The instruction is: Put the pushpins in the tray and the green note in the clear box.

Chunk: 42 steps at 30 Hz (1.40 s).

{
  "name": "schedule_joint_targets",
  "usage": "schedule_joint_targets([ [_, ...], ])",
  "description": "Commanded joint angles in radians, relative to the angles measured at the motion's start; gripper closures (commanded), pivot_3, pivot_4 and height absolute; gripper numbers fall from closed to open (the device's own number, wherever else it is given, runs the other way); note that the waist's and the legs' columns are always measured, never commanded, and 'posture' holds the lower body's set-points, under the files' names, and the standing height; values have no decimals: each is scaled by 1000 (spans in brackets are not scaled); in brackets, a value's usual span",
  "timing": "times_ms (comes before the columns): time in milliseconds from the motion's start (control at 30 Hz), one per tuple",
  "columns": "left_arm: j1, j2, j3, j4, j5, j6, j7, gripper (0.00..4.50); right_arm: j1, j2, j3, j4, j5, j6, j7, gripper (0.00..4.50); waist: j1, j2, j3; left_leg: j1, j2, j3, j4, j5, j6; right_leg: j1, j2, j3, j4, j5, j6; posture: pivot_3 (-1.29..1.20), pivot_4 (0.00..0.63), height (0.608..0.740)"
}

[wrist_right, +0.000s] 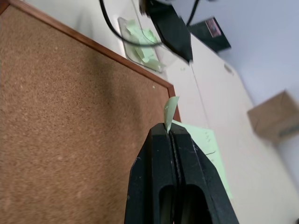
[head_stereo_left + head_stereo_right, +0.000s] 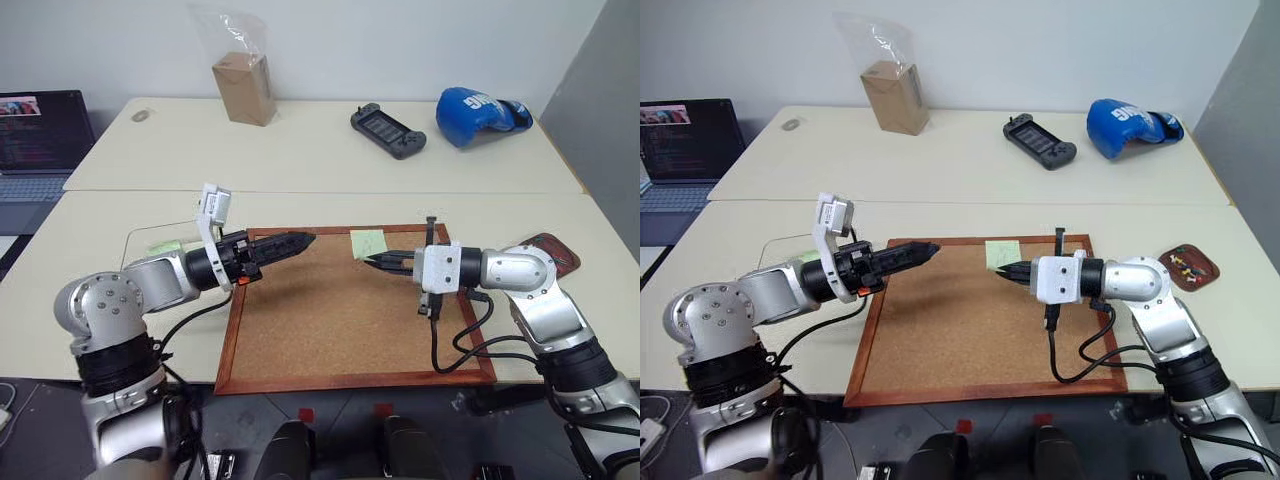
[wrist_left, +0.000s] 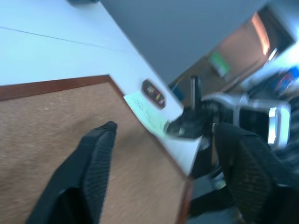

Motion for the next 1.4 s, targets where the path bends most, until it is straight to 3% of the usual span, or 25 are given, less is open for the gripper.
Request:
schedule_joint_targets([
  [33,-34,-52,44,63,-115,42,124,685,-44,6,12,28,-64,-170,-35,4500,-1,0,0,0,0,0,0,0,-1,0,0,0,0,0,0,0,150,740],
  [467,-49,-131,-7,110,-252,36,290,685,-90,41,54,38,-111,-254,-77,4500,0,0,0,0,0,1,0,0,-2,-1,-1,2,0,0,0,0,150,740],
  [500,-49,-132,-7,110,-259,35,295,1041,-88,42,55,35,-109,-251,-76,4500,0,0,0,0,-1,1,0,0,-2,-1,-1,2,0,0,0,0,150,740],
  [867,-41,-125,-22,121,-328,22,333,3138,-96,45,60,40,-117,-235,-94,4500,-1,0,0,0,0,1,0,0,-3,-1,-1,2,0,0,0,0,150,740],
  [1133,-29,-113,-52,125,-356,3,354,4432,-111,58,61,48,-113,-222,-101,4500,-1,0,0,0,0,1,0,0,-3,-1,-1,2,0,0,0,0,150,740],
  [1367,-35,-106,-77,138,-353,-30,374,4432,-114,62,61,44,-102,-205,-101,4500,-1,0,0,0,0,1,0,0,-3,-1,-1,2,0,0,0,0,150,740],
  [1400,-34,-101,-80,139,-357,-32,374,4477,-114,63,60,39,-95,-192,-97,4325,-1,0,0,0,0,1,0,0,-3,-1,-1,2,0,0,0,0,150,740],
])
